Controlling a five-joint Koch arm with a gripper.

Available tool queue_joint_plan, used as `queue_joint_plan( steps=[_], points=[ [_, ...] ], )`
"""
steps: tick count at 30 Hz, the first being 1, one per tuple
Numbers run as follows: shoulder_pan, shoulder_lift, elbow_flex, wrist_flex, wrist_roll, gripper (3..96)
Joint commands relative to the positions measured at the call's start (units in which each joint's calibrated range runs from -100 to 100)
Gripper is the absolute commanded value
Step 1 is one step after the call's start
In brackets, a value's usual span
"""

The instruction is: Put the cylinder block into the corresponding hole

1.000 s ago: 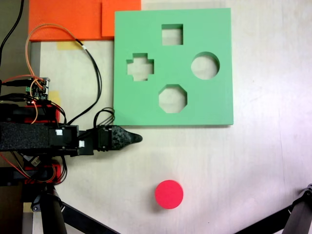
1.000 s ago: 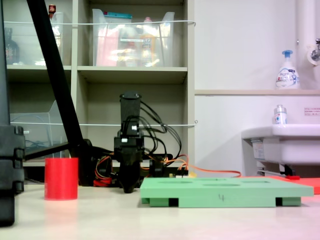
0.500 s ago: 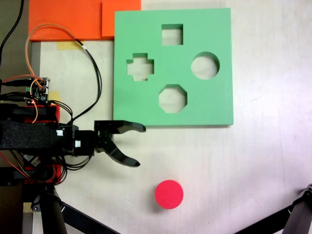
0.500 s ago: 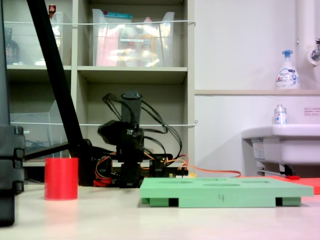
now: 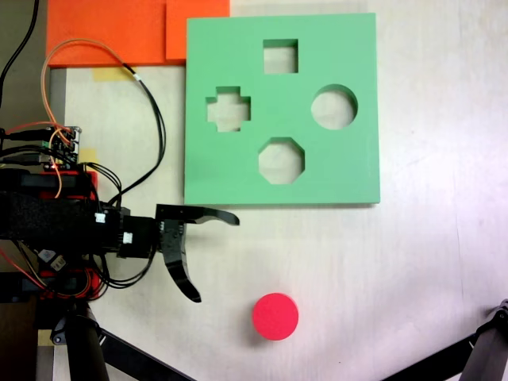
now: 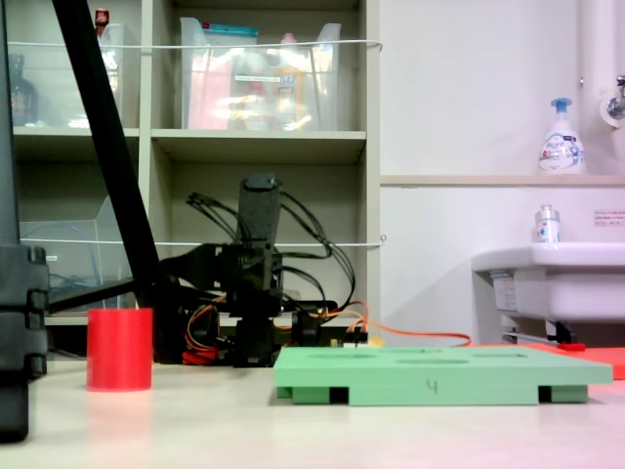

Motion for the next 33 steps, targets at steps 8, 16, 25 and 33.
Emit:
queue_joint_plan(
  steps=[8,16,25,33],
  points=[
    [-0.1,49.0,-1.0,39.4,0.1,95.4],
    [-1.1,64.5,-1.0,39.4,0.1,95.4],
    [-2.9,74.3,3.0,39.4,0.2,95.2],
    [-4.4,84.3,16.3,39.4,0.4,95.0]
  ],
)
